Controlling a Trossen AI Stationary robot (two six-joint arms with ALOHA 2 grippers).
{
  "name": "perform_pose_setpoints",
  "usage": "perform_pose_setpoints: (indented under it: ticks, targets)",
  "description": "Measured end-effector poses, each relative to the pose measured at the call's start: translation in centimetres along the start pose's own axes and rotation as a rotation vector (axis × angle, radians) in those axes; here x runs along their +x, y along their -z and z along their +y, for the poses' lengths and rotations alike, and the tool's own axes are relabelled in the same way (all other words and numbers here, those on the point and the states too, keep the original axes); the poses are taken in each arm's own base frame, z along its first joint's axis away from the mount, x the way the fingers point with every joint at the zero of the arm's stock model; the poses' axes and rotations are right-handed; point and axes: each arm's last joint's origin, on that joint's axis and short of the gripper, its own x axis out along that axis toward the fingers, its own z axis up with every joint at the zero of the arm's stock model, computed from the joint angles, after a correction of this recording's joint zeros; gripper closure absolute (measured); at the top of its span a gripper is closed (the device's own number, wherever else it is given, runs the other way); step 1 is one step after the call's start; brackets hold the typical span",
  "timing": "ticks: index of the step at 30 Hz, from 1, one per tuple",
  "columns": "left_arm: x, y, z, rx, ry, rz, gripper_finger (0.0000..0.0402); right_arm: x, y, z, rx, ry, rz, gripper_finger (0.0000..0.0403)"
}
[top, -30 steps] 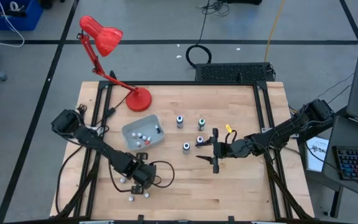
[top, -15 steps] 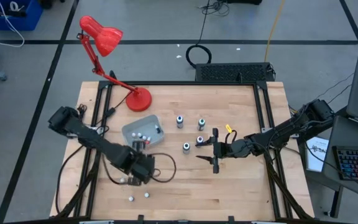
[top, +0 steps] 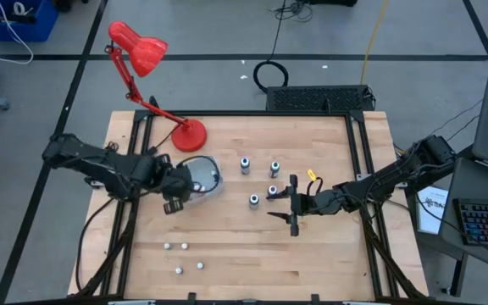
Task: Pick & Place food coloring
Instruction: Put the small blue coloring bottle into the gray container
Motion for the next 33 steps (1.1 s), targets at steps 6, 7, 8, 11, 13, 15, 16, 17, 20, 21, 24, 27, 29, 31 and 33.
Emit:
perform_pose_setpoints:
  ticks: [6,7,8,11,13,15,16,17,20,21,24,27,29,31,33]
  targets:
    - [3.8,0.6,0.2,0.008,0.111,0.105,0.0349,0.0,0.0,0.0,-0.008,0.0,-0.001,0.0206]
    - [4.3,0.5,0.2,0.007,0.125,0.11,0.0349,0.0,0.0,0.0,-0.008,0.0,-0.001,0.0206]
    - [4.7,0.5,0.3,0.005,0.133,0.117,0.0349,0.0,0.0,0.0,-0.008,0.0,-0.001,0.0206]
    - [5.6,0.6,0.6,-0.01,0.134,0.13,0.0349,0.0,0.0,0.0,-0.009,0.0,-0.001,0.0206]
    - [5.9,0.7,0.9,-0.025,0.127,0.143,0.0349,0.0,0.0,0.0,-0.009,0.0,-0.001,0.0206]
    - [6.2,0.6,1.2,-0.04,0.123,0.149,0.0349,0.0,0.0,0.0,-0.009,0.0,-0.001,0.0206]
    - [6.2,0.6,1.3,-0.046,0.122,0.15,0.0349,0.0,0.0,0.0,-0.009,0.0,-0.001,0.0206]
    - [6.3,0.6,1.5,-0.051,0.121,0.153,0.035,0.0,0.0,0.0,-0.009,0.0,-0.001,0.0206]
    - [6.4,0.5,1.8,-0.055,0.125,0.158,0.0351,0.0,0.0,0.0,-0.009,0.0,-0.001,0.0206]
    - [6.5,0.4,1.9,-0.056,0.132,0.159,0.0351,0.0,0.0,0.0,-0.009,0.0,-0.001,0.0206]
    - [6.5,0.3,2.1,-0.069,0.151,0.167,0.0351,0.0,0.0,0.0,-0.009,0.0,-0.001,0.0206]
    - [6.7,0.1,2.4,-0.087,0.154,0.172,0.0351,0.0,0.0,0.0,-0.009,0.0,-0.001,0.0206]
    - [7.0,0.0,2.5,-0.096,0.149,0.184,0.0351,0.0,0.0,0.0,-0.009,0.0,-0.001,0.0206]
    - [7.3,-0.3,2.4,-0.098,0.143,0.196,0.0351,0.0,0.0,0.0,-0.008,0.0,-0.003,0.0206]
    - [8.0,-0.6,2.3,-0.086,0.133,0.227,0.0351,0.0,-0.1,0.0,-0.007,0.0,-0.005,0.0206]
